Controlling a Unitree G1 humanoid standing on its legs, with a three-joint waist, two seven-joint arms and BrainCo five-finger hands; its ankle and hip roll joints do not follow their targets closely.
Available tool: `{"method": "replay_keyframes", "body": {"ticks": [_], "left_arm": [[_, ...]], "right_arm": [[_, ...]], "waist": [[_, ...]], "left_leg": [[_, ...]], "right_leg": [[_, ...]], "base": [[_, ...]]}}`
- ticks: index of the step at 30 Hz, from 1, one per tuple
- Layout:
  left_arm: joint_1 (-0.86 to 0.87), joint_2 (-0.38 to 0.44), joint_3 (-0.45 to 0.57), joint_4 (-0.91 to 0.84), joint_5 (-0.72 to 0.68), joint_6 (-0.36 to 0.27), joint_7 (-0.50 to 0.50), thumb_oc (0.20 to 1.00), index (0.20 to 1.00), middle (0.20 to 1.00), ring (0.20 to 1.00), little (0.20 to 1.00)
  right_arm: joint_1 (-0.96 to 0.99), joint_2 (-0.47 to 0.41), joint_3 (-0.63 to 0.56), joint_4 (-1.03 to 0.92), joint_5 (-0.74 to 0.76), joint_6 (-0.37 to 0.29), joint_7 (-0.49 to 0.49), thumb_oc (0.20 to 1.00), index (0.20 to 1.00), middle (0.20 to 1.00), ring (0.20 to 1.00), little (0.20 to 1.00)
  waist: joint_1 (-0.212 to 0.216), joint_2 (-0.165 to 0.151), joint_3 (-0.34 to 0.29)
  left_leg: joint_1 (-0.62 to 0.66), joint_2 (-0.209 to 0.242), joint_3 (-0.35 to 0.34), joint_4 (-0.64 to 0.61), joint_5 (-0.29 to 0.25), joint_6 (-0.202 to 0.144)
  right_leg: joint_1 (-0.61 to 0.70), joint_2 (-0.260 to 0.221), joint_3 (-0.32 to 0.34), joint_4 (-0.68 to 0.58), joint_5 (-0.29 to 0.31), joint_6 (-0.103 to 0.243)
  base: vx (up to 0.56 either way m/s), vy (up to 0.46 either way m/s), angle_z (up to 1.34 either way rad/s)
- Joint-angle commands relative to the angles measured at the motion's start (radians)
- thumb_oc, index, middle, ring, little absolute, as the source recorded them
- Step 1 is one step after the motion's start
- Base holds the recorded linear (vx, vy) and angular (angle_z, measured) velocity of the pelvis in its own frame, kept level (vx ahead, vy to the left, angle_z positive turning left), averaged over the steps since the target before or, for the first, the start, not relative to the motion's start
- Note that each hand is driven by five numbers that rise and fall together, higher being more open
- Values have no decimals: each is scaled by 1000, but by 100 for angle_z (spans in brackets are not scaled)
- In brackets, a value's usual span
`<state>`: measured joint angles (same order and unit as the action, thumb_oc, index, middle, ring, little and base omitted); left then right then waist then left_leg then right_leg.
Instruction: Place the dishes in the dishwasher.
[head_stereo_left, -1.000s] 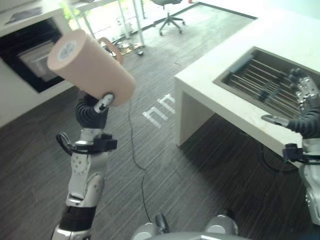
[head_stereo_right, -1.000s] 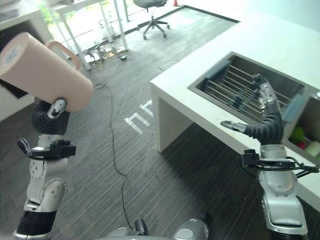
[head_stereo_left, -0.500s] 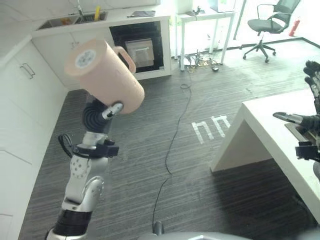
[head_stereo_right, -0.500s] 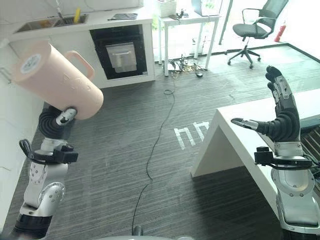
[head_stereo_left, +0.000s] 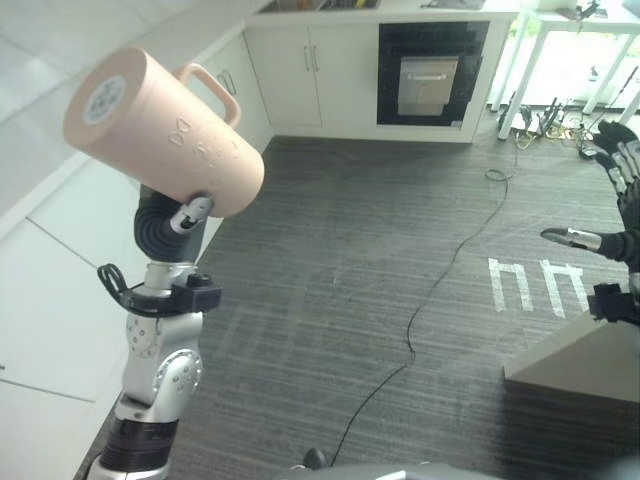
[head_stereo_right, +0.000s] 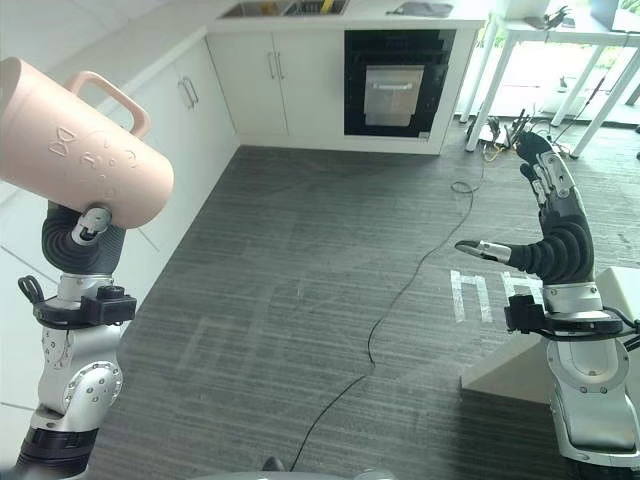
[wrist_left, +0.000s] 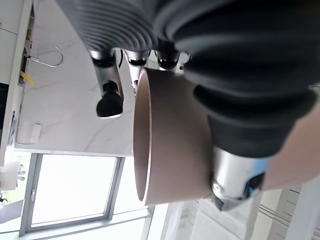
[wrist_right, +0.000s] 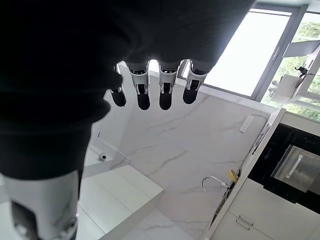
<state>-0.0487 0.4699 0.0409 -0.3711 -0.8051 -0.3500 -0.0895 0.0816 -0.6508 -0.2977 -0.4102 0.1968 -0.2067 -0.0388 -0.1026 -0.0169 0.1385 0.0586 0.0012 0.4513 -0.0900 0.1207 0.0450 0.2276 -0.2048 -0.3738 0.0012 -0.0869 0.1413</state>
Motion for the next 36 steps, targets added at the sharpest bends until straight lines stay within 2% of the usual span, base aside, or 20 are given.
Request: {"method": "replay_keyframes", "body": {"ticks": [1,6,10,18,24,25,28,32,36], "left_arm": [[-17,35,61,-16,15,-36,-9,200,200,200,200,200],[-13,33,58,-17,44,-11,-19,200,200,200,200,200],[-15,30,50,-14,53,11,-25,200,200,200,200,200],[-16,65,40,-23,48,15,-90,200,200,200,200,200],[-24,74,45,-18,31,28,-106,200,200,200,200,200],[21,2,96,55,80,-78,-82,200,200,200,200,200],[7,9,91,58,46,-61,-91,200,200,200,200,200],[-12,16,75,53,74,-67,-86,200,200,200,200,200],[6,22,91,54,70,-71,-102,200,200,200,200,200]], "right_arm": [[-30,-21,-27,-33,-15,-34,-18,1000,1000,1000,1000,1000],[-16,2,-31,-40,-24,-22,-20,1000,1000,1000,1000,1000],[-24,4,-24,-36,-28,-15,-28,1000,1000,1000,1000,1000],[-12,7,-21,-39,-40,15,-57,1000,1000,1000,1000,1000],[1,-5,-40,-35,-10,17,-12,1000,1000,1000,1000,1000],[8,75,23,-1,47,-30,114,1000,1000,1000,1000,1000],[11,75,18,-5,56,-21,93,1000,1000,1000,1000,1000],[-4,77,14,2,35,-22,47,1000,1000,1000,1000,1000],[7,73,4,-8,49,-20,51,1000,1000,1000,1000,1000]], "waist": [[-10,17,-75],[-12,11,-76],[-14,7,-75],[-40,7,-74],[-67,15,-80],[-47,20,-106],[-50,19,-113],[-54,18,-114],[-58,17,-115]], "left_leg": [[42,123,-28,3,-119,-141],[66,99,-51,3,-149,-119],[67,97,-50,3,-153,-114],[82,103,-10,3,-151,-113],[92,112,25,3,-144,-121],[37,91,-183,3,-160,-119],[38,92,-178,3,-159,-117],[53,89,-162,3,-169,-107],[72,86,-147,3,-175,-104]], "right_leg": [[-68,99,-2,-83,34,-13],[-92,80,-5,-44,32,2],[-101,74,1,-49,44,9],[-111,86,25,-76,75,13],[-123,96,53,-88,85,9],[-148,126,197,-88,46,-24],[-146,130,194,-88,45,-24],[-139,138,198,-88,42,-26],[-127,157,215,-88,33,-37]], "base": [[90,132,38],[86,111,11],[45,23,-11],[-22,-80,-18],[-55,-95,-34],[-30,-40,-12],[-2,-29,-29],[11,-84,6],[63,-154,-6]]}}
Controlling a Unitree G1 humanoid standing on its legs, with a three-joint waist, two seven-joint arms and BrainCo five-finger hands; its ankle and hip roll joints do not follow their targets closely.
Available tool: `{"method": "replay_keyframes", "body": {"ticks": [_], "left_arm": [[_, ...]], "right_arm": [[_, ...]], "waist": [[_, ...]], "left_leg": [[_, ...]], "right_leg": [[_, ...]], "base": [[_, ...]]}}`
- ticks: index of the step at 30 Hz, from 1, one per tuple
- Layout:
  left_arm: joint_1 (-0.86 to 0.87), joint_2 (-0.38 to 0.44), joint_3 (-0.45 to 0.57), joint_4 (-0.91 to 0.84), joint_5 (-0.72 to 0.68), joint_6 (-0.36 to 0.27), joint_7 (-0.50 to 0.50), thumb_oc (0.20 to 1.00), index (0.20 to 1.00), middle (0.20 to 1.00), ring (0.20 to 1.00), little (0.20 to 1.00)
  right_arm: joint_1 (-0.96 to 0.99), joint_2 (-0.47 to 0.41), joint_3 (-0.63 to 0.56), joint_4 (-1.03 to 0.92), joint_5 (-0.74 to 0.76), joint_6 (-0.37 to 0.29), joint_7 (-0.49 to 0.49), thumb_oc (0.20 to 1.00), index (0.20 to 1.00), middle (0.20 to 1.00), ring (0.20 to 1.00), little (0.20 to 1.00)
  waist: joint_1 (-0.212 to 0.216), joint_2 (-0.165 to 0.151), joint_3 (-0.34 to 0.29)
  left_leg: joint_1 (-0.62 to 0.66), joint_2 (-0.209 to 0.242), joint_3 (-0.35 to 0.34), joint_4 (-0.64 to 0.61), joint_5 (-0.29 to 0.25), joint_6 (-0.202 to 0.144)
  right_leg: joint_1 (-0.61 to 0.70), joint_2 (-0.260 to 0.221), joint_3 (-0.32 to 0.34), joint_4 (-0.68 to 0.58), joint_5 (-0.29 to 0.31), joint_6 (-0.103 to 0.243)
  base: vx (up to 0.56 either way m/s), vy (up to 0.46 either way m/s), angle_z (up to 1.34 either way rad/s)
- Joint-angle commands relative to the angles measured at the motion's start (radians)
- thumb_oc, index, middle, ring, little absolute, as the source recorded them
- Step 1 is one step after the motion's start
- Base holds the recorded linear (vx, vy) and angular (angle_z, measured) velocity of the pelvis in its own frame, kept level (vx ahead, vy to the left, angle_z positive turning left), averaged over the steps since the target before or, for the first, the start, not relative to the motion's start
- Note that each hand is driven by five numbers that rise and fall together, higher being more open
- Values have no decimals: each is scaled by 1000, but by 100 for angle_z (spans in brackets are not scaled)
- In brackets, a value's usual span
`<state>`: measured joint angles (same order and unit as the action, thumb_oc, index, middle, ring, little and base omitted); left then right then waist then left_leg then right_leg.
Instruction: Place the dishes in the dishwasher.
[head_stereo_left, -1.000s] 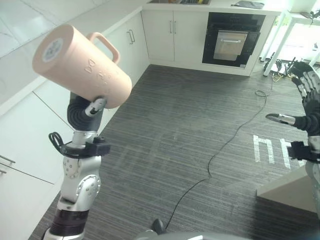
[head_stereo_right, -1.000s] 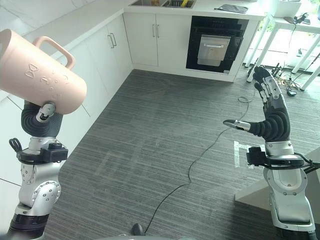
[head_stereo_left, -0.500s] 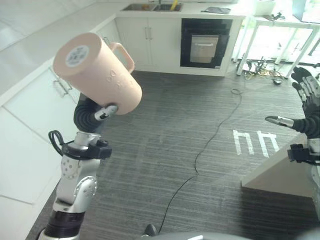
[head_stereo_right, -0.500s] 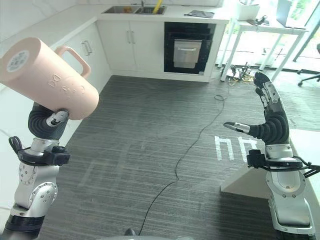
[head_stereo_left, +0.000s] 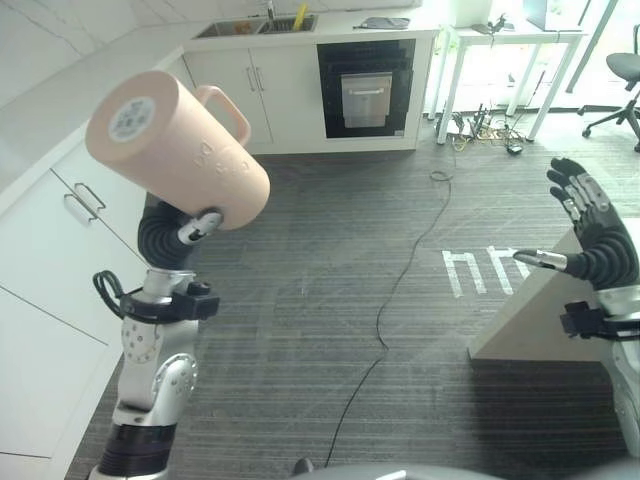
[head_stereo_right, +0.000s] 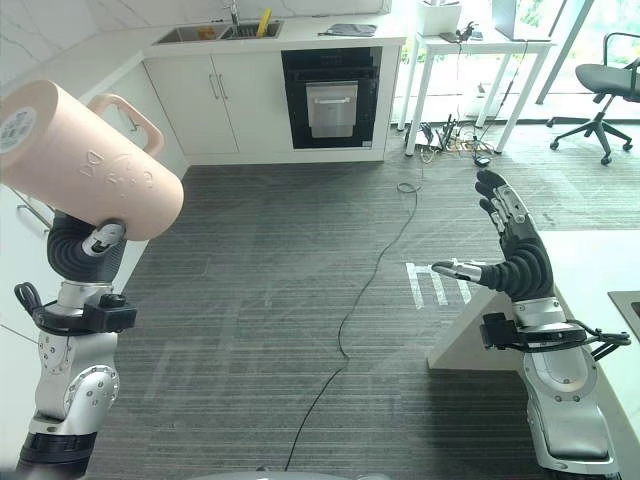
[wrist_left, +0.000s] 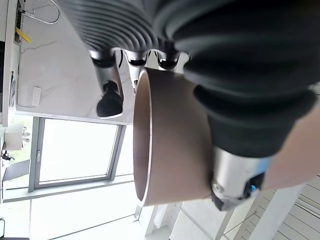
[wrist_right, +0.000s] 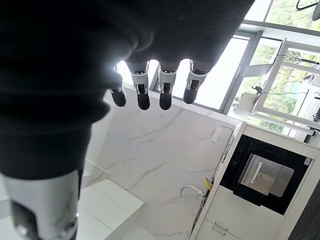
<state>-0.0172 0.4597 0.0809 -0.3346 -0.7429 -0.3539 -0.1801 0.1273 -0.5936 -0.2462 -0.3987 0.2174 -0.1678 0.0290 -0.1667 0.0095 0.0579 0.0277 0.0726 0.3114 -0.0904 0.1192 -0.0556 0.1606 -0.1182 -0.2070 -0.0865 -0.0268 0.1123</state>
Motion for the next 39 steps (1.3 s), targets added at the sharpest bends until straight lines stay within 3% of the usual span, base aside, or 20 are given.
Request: {"method": "replay_keyframes", "body": {"ticks": [1,4,8,10,12,13,15,17,19,21,25,26,27,29,31,32,33,35,36,39], "left_arm": [[-20,32,55,15,8,-64,-12,200,200,200,200,200],[1,28,72,14,19,-65,-18,200,200,200,200,200],[14,13,86,7,27,-67,-2,200,200,200,200,200],[22,-8,87,21,34,-65,-4,200,200,200,200,200],[61,-8,86,24,51,-74,16,200,200,200,200,200],[70,-3,86,23,56,-75,26,200,200,200,200,200],[91,8,92,30,56,-85,24,200,200,200,200,200],[105,16,103,38,35,-99,10,200,200,200,200,200],[106,19,105,33,26,-99,8,200,200,200,200,200],[90,24,94,35,-5,-73,-5,200,200,200,200,200],[43,42,47,38,30,-28,-40,200,200,200,200,200],[33,50,38,42,28,-17,-43,200,200,200,200,200],[26,51,33,43,34,-9,-39,200,200,200,200,200],[25,34,31,37,51,3,-36,200,200,200,200,200],[29,31,37,21,52,14,-37,200,200,200,200,200],[24,35,34,14,51,20,-30,200,200,200,200,200],[16,34,23,6,61,21,-26,200,200,200,200,200],[17,26,10,-3,70,27,-24,200,200,200,200,200],[15,16,-3,-13,85,29,-18,200,200,200,200,200],[17,26,-11,-20,99,7,-8,200,200,200,200,200]], "right_arm": [[-38,14,-50,-21,32,-55,-11,1000,1000,1000,1000,1000],[-35,-1,-64,-27,64,-47,10,1000,1000,1000,1000,1000],[-37,-31,-79,-41,85,-43,47,1000,1000,1000,1000,1000],[-55,-19,-62,-12,65,-59,59,1000,1000,1000,1000,1000],[-58,-13,-40,-10,61,-61,75,1000,1000,1000,1000,1000],[-54,-15,-39,-17,62,-59,82,1000,1000,1000,1000,1000],[-58,-44,-38,-17,71,-52,94,1000,1000,1000,1000,1000],[-64,-81,-54,-2,112,-55,110,1000,1000,1000,1000,1000],[-57,-85,-63,-5,131,-61,113,1000,1000,1000,1000,1000],[-39,-69,-70,-19,142,-70,109,1000,1000,1000,1000,1000],[-33,-37,-71,-40,109,-83,69,1000,1000,1000,1000,1000],[-21,-12,-71,-40,96,-91,63,1000,1000,1000,1000,1000],[-9,7,-70,-42,85,-95,69,1000,1000,1000,1000,1000],[0,36,-58,-33,54,-102,86,1000,1000,1000,1000,1000],[-1,32,-58,-27,51,-95,82,1000,1000,1000,1000,1000],[-8,28,-56,-30,56,-85,74,1000,1000,1000,1000,1000],[-8,19,-58,-34,91,-85,55,1000,1000,1000,1000,1000],[-1,16,-57,-45,74,-85,31,1000,1000,1000,1000,1000],[0,28,-47,-61,59,-80,17,1000,1000,1000,1000,1000],[-3,44,-31,-71,61,-97,6,1000,1000,1000,1000,1000]], "waist": [[7,-9,-34],[13,-23,-19],[17,-53,39],[10,-40,59],[20,-7,51],[25,-1,46],[45,10,43],[45,18,37],[49,22,32],[61,8,18],[67,-11,7],[75,-15,5],[78,-11,6],[76,10,18],[76,6,20],[74,2,25],[59,-20,46],[43,-35,58],[32,-38,73],[40,-40,101]], "left_leg": [[107,14,-7,3,-173,-4],[81,17,6,95,-175,-19],[-133,75,-3,553,-94,-74],[-157,125,31,492,-72,-73],[-89,155,61,117,12,-66],[-72,171,48,28,67,-80],[-132,253,-40,3,161,-122],[-116,267,4,3,143,-123],[-106,254,29,3,136,-117],[-96,197,41,3,66,-80],[-75,108,6,3,-1,-12],[-73,79,-14,3,-18,9],[-64,67,-30,3,-34,20],[-28,51,-65,3,-61,36],[-12,34,-58,3,-66,41],[2,27,-55,3,-71,41],[47,17,-54,3,-101,28],[76,16,-76,3,-144,18],[104,19,-91,3,-178,20],[153,33,-52,3,-211,21]], "right_leg": [[-57,75,54,-1,-29,-11],[-41,82,66,7,-37,-30],[-39,89,84,52,-66,-100],[-25,105,83,53,-74,-98],[11,109,78,25,-87,-74],[26,107,74,7,-91,-67],[58,104,69,4,-133,-61],[61,92,39,37,-164,-56],[74,86,27,79,-195,-44],[86,54,12,157,-221,-5],[-19,-12,23,436,-84,94],[-52,-34,35,582,1,120],[-89,-45,45,692,66,129],[-230,-65,60,845,92,103],[-275,-69,19,777,34,84],[-273,-73,-17,698,35,78],[-261,-94,-90,361,58,58],[-260,-97,-71,131,115,67],[-294,-130,-40,42,190,88],[-327,-182,-84,14,244,116]], "base": [[84,-162,-9],[96,-201,-3],[60,-219,-6],[245,59,7],[474,318,5],[454,291,-29],[506,337,-32],[475,364,-31],[434,347,-23],[528,417,-20],[393,314,11],[389,278,62],[345,251,52],[272,184,43],[247,35,11],[412,-206,17],[411,-269,46],[443,-383,46],[457,-409,43],[326,-372,28]]}}
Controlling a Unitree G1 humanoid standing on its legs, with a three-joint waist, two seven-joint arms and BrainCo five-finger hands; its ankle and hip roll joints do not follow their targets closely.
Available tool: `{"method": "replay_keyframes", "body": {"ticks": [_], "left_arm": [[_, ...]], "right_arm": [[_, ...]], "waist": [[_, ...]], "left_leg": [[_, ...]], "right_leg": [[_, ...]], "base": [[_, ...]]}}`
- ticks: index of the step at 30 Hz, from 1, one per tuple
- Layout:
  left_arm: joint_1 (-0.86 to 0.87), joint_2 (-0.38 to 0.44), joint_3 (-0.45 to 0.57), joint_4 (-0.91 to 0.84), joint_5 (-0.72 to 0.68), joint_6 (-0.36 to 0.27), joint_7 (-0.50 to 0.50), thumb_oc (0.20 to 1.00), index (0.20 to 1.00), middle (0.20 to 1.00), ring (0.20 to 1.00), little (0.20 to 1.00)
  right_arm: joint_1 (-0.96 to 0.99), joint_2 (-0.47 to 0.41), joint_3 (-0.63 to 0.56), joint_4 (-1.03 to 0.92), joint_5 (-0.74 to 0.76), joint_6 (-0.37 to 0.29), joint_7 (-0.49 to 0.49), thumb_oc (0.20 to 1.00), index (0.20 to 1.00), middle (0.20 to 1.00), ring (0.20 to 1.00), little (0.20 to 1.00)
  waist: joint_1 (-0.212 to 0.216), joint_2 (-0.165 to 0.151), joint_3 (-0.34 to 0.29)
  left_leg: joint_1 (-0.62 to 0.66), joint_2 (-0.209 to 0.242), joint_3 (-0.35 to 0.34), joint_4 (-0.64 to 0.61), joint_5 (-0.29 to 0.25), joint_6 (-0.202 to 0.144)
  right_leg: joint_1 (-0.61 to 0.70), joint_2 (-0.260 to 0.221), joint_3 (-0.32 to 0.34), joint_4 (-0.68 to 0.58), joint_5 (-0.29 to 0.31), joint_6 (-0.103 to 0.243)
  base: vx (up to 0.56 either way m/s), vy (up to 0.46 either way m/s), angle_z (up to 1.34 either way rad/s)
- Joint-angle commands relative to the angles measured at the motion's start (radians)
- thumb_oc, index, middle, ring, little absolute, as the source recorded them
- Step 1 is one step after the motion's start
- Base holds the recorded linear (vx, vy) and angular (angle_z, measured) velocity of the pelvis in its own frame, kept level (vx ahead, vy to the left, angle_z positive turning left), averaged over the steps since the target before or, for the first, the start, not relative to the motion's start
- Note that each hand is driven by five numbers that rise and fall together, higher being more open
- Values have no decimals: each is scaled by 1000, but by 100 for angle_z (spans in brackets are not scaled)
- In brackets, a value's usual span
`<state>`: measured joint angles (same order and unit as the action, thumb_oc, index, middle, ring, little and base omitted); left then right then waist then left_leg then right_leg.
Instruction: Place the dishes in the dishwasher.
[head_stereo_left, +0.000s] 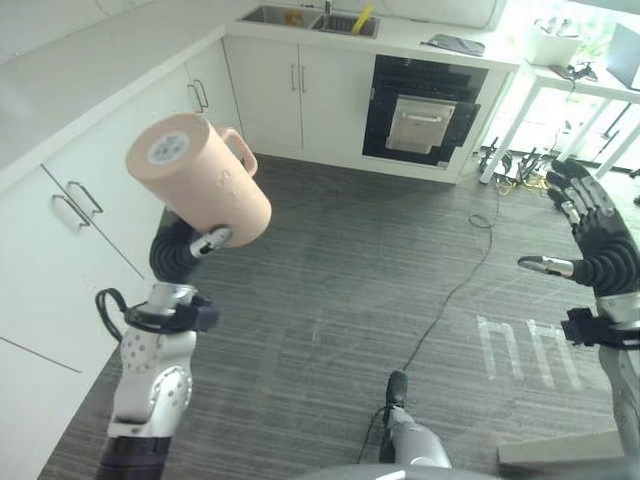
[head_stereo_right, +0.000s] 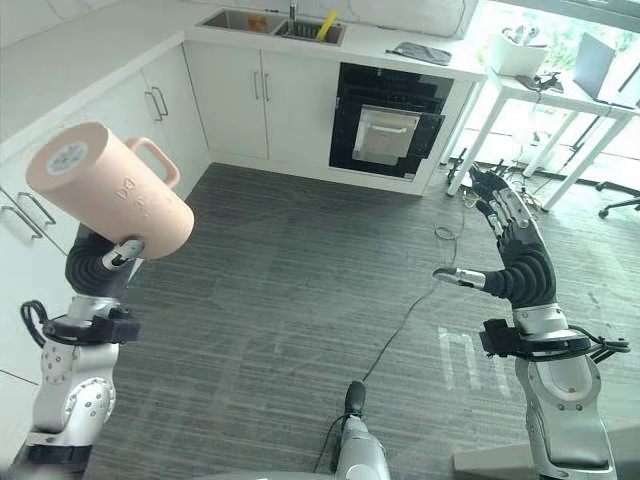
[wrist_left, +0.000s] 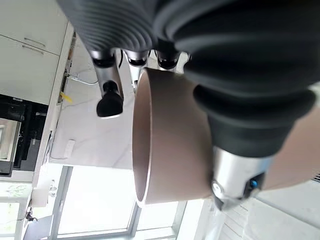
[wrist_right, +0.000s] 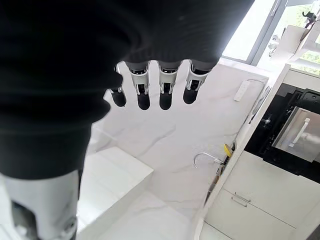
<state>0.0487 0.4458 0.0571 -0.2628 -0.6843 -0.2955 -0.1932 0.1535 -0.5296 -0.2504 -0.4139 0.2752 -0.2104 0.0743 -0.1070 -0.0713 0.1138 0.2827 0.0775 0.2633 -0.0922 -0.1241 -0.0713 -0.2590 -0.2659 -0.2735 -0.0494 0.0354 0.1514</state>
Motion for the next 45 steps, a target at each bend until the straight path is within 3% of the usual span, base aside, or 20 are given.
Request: {"method": "replay_keyframes", "body": {"ticks": [1,4,7,9,12,14,16,18,20,23,26,27,29,31,34,36,38,41,42,45], "left_arm": [[-50,53,19,-88,32,-56,5,200,200,200,200,200],[-58,69,34,-85,-9,-42,-10,200,200,200,200,200],[-50,56,47,-98,-70,-21,-34,200,200,200,200,200],[-31,41,64,-99,-85,-13,-32,200,200,200,200,200],[4,-1,90,-91,-94,-18,-49,200,200,200,200,200],[12,-20,90,-88,-83,-15,-58,200,200,200,200,200],[24,-24,92,-89,-83,-24,-64,200,200,200,200,200],[33,-19,96,-88,-90,-38,-63,200,200,200,200,200],[52,-6,94,-89,-100,-60,-59,200,200,200,200,200],[66,-4,93,-71,-119,-101,-89,200,200,200,200,200],[87,-10,109,-61,-139,-134,-99,200,200,200,200,200],[90,-8,118,-63,-142,-134,-93,200,200,200,200,200],[67,6,113,-63,-142,-118,-88,200,200,200,200,200],[34,13,100,-56,-128,-103,-87,200,200,200,200,200],[-5,25,78,-47,-114,-85,-93,200,200,200,200,200],[-29,31,61,-43,-97,-77,-78,200,200,200,200,200],[-36,22,53,-46,-67,-63,-68,200,200,200,200,200],[-24,15,54,-66,-57,-57,-55,200,200,200,200,200],[-39,20,40,-69,-40,-57,-37,200,200,200,200,200],[-62,24,9,-74,7,-63,6,200,200,200,200,200]], "right_arm": [[-33,-18,-20,-54,7,-68,-41,1000,1000,1000,1000,1000],[-65,-16,19,-45,-38,-59,-89,1000,1000,1000,1000,1000],[-94,-37,31,-42,-44,-33,-99,1000,1000,1000,1000,1000],[-96,-73,10,-32,-9,-5,-79,1000,1000,1000,1000,1000],[-60,-92,-30,-23,33,-10,-11,1000,1000,1000,1000,1000],[-53,-86,-31,-22,22,-13,-4,1000,1000,1000,1000,1000],[-75,-91,-23,-16,24,-3,-3,1000,1000,1000,1000,1000],[-83,-93,-19,-21,27,3,8,1000,1000,1000,1000,1000],[-62,-89,-17,-36,24,0,23,1000,1000,1000,1000,1000],[-46,-98,-32,-31,28,-14,38,1000,1000,1000,1000,1000],[-51,-126,-50,-17,60,-34,82,1000,1000,1000,1000,1000],[-48,-129,-56,-20,68,-38,95,1000,1000,1000,1000,1000],[-23,-122,-75,-38,104,-23,73,1000,1000,1000,1000,1000],[-23,-105,-78,-38,105,-23,71,1000,1000,1000,1000,1000],[-15,-79,-70,-52,58,-26,56,1000,1000,1000,1000,1000],[-23,-57,-60,-44,44,-26,48,1000,1000,1000,1000,1000],[-11,-26,-56,-36,22,-38,65,1000,1000,1000,1000,1000],[-13,-30,-52,-29,23,-37,73,1000,1000,1000,1000,1000],[-27,-39,-46,-30,26,-27,61,1000,1000,1000,1000,1000],[-53,-50,-19,-30,16,-18,34,1000,1000,1000,1000,1000]], "waist": [[-15,37,44],[-5,32,9],[-10,41,-15],[-26,62,-24],[-30,53,-18],[-24,45,-4],[-21,51,14],[-17,62,18],[-8,85,8],[-13,93,10],[-9,103,6],[-14,101,0],[-10,89,-15],[-4,79,-20],[4,55,-23],[16,59,-23],[23,74,-18],[25,67,-17],[25,55,-14],[16,49,-3]], "left_leg": [[-87,29,14,5,21,33],[-63,22,41,9,5,29],[-47,47,55,102,-22,5],[-73,95,69,310,51,-54],[-228,108,53,617,164,-110],[-307,117,44,649,156,-104],[-315,127,78,499,139,-71],[-297,132,99,288,169,-61],[-283,172,76,15,306,-88],[-340,260,88,5,385,-129],[-328,258,83,5,375,-128],[-308,249,109,5,329,-110],[-289,204,120,5,279,-81],[-284,170,110,5,255,-58],[-278,96,50,5,218,-13],[-278,68,6,5,201,11],[-257,35,-47,5,174,35],[-240,26,-37,5,167,34],[-228,27,-17,5,162,24],[-208,41,2,5,141,3]], "right_leg": [[113,-38,-37,-30,185,82],[170,-8,-48,-36,167,80],[192,34,-62,-28,118,48],[223,108,-51,-31,66,-19],[287,165,0,-38,3,-91],[321,168,-3,-38,-17,-100],[353,180,12,-38,-42,-94],[373,187,40,-38,-61,-80],[385,188,56,-38,-84,-56],[407,174,18,-38,-116,-55],[440,171,11,-38,-142,-56],[455,158,8,-18,-154,-48],[477,133,0,54,-199,-19],[460,111,-5,134,-198,3],[389,61,23,314,-96,65],[337,45,38,444,-32,77],[221,25,69,669,26,73],[197,23,17,545,-16,41],[221,17,-36,363,-23,32],[266,23,-67,92,16,29]], "base": [[374,-531,-20],[393,-517,-20],[385,-435,-32],[439,-481,-13],[313,-342,-53],[249,-168,-35],[292,31,-35],[323,163,-53],[396,223,-54],[372,247,-67],[422,334,-31],[526,413,-71],[495,401,-69],[295,250,23],[287,250,70],[265,249,64],[312,279,27],[216,23,20],[194,-124,-6],[173,-160,-12]]}}
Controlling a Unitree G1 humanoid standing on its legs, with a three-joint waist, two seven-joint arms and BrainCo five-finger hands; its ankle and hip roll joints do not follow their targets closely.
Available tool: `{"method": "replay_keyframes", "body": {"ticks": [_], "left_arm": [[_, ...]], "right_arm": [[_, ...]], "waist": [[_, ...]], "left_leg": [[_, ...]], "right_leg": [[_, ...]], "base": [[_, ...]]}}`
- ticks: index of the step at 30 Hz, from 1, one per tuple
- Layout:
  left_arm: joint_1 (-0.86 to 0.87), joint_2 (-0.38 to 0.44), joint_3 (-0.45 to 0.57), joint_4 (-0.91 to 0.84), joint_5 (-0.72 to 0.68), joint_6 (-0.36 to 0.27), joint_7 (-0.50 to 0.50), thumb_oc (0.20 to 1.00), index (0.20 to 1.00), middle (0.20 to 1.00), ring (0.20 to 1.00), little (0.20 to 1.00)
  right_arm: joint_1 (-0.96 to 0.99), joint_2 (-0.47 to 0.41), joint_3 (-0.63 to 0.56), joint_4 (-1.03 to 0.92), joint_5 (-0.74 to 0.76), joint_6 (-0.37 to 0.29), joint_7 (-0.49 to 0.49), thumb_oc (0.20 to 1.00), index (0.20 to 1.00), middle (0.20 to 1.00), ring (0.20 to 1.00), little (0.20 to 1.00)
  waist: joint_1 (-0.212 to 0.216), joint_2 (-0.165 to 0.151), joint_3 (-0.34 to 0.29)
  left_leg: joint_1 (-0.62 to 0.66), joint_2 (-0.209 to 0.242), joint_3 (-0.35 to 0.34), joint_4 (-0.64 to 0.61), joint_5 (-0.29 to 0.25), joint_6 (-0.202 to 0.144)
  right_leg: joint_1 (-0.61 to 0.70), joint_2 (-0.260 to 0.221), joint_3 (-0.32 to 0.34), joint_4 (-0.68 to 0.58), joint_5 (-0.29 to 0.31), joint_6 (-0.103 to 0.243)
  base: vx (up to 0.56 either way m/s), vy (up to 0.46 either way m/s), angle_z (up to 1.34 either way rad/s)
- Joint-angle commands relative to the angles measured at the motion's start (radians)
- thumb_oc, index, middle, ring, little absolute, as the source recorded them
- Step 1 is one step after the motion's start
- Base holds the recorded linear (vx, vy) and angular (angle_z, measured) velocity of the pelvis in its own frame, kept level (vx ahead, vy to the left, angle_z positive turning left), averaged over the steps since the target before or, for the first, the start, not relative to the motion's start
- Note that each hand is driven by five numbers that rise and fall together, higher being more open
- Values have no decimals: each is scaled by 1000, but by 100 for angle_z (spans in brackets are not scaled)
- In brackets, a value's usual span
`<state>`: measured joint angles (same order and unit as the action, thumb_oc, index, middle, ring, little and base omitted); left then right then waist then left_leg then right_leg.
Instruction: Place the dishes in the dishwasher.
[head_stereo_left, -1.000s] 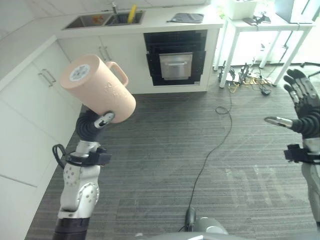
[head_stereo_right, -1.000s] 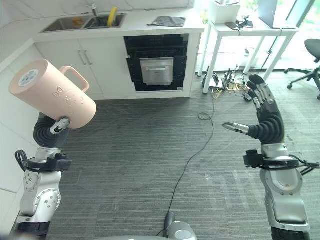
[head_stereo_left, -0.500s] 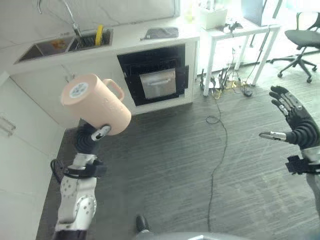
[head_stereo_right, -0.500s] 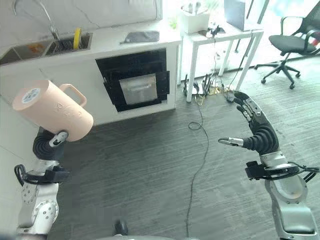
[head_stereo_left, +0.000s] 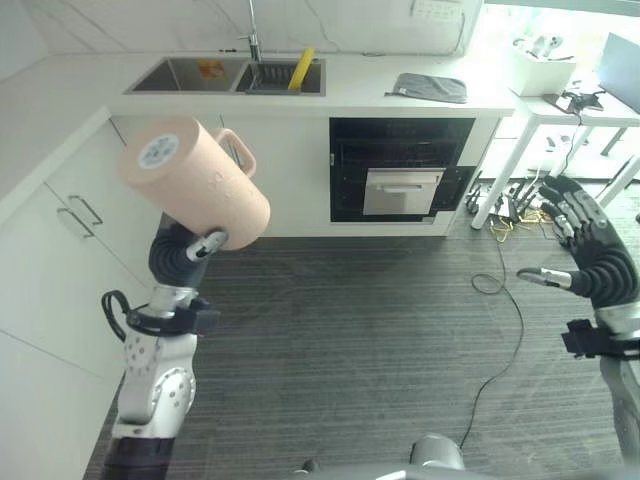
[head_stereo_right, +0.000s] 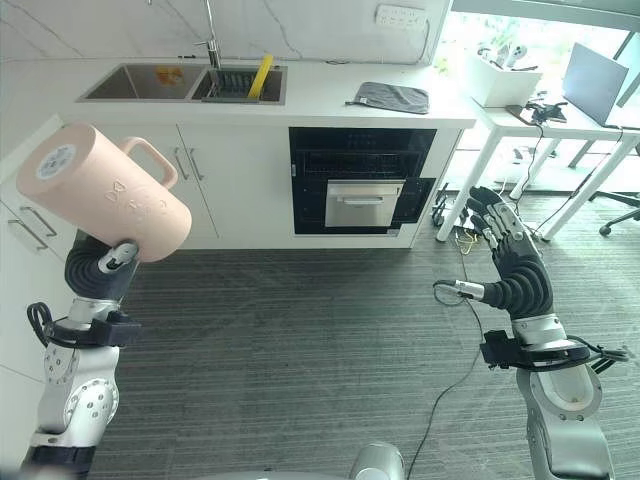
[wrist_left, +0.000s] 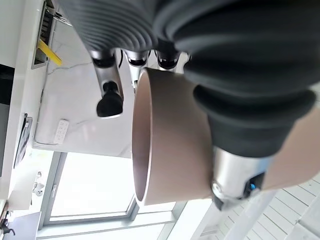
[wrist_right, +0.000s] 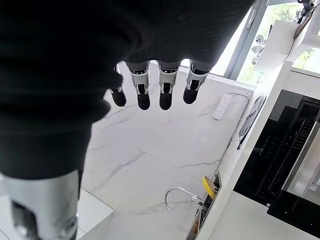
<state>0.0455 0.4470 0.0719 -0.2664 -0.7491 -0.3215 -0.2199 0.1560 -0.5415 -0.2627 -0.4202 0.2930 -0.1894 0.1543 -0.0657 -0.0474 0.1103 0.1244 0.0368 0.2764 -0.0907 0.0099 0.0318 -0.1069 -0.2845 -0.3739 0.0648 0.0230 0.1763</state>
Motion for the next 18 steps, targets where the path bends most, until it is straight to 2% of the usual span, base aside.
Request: {"method": "replay_keyframes", "body": {"ticks": [1,2,3,6,8,11,13,14,15,16,17,18], "left_arm": [[-60,23,-10,-71,74,-36,39,200,200,200,200,200],[-61,21,-17,-73,78,-31,40,200,200,200,200,200],[-58,22,-16,-74,79,-29,35,200,200,200,200,200],[-32,35,3,-81,79,-38,13,200,200,200,200,200],[-18,48,20,-84,60,-37,-3,200,200,200,200,200],[-7,54,32,-87,39,-40,-2,200,200,200,200,200],[-3,49,34,-84,1,-41,1,200,200,200,200,200],[2,42,37,-85,-7,-43,1,200,200,200,200,200],[7,36,37,-82,-10,-45,1,200,200,200,200,200],[11,26,42,-78,-20,-40,2,200,200,200,200,200],[13,20,45,-78,-25,-36,2,200,200,200,200,200],[14,2,54,-72,-26,-26,-13,200,200,200,200,200]], "right_arm": [[-56,-39,0,-26,-5,-38,-52,1000,1000,1000,1000,1000],[-53,-31,10,-35,-18,-33,-65,1000,1000,1000,1000,1000],[-48,-26,13,-43,-22,-30,-70,1000,1000,1000,1000,1000],[-14,3,8,-62,-23,-50,-59,1000,1000,1000,1000,1000],[-6,11,10,-64,-19,-68,-59,1000,1000,1000,1000,1000],[-45,1,37,-53,-28,-61,-73,1000,1000,1000,1000,1000],[-87,-18,62,-42,-20,-27,-87,1000,1000,1000,1000,1000],[-99,-27,68,-41,6,-17,-73,1000,1000,1000,1000,1000],[-98,-33,68,-36,7,-14,-65,1000,1000,1000,1000,1000],[-90,-53,56,-32,20,-5,-49,1000,1000,1000,1000,1000],[-83,-65,46,-30,34,-2,-40,1000,1000,1000,1000,1000],[-69,-68,27,-21,38,-4,-20,1000,1000,1000,1000,1000]], "waist": [[-30,24,3],[-40,19,4],[-45,17,7],[-53,15,18],[-53,13,14],[-39,23,-10],[-36,30,-23],[-37,35,-22],[-39,42,-18],[-41,33,-16],[-41,29,-13],[-43,18,-2]], "left_leg": [[-47,82,-15,3,-1,-102],[-39,78,-29,3,-21,-102],[-32,77,-33,3,-32,-101],[9,93,-4,3,-72,-101],[26,100,9,3,-88,-102],[43,141,41,3,-80,-122],[81,163,38,15,-73,-142],[86,179,36,75,-63,-156],[68,198,28,156,-39,-172],[9,209,23,314,12,-191],[-33,208,21,398,19,-200],[-144,239,49,571,36,-212]], "right_leg": [[115,39,50,-64,52,8],[100,23,86,-122,108,21],[88,10,101,-140,134,29],[34,-49,96,-152,188,63],[40,-42,101,-152,176,67],[66,-1,80,-152,112,61],[80,53,97,-152,72,29],[90,84,103,-152,56,3],[106,111,112,-152,39,-17],[122,137,131,-152,20,-52],[135,146,133,-152,6,-68],[177,152,113,-152,-21,-97]], "base": [[232,-231,7],[227,-238,25],[253,-301,43],[274,-415,25],[288,-516,9],[297,-622,0],[372,-613,-2],[376,-570,-2],[360,-606,-7],[294,-520,-14],[351,-632,-8],[284,-440,-6]]}}
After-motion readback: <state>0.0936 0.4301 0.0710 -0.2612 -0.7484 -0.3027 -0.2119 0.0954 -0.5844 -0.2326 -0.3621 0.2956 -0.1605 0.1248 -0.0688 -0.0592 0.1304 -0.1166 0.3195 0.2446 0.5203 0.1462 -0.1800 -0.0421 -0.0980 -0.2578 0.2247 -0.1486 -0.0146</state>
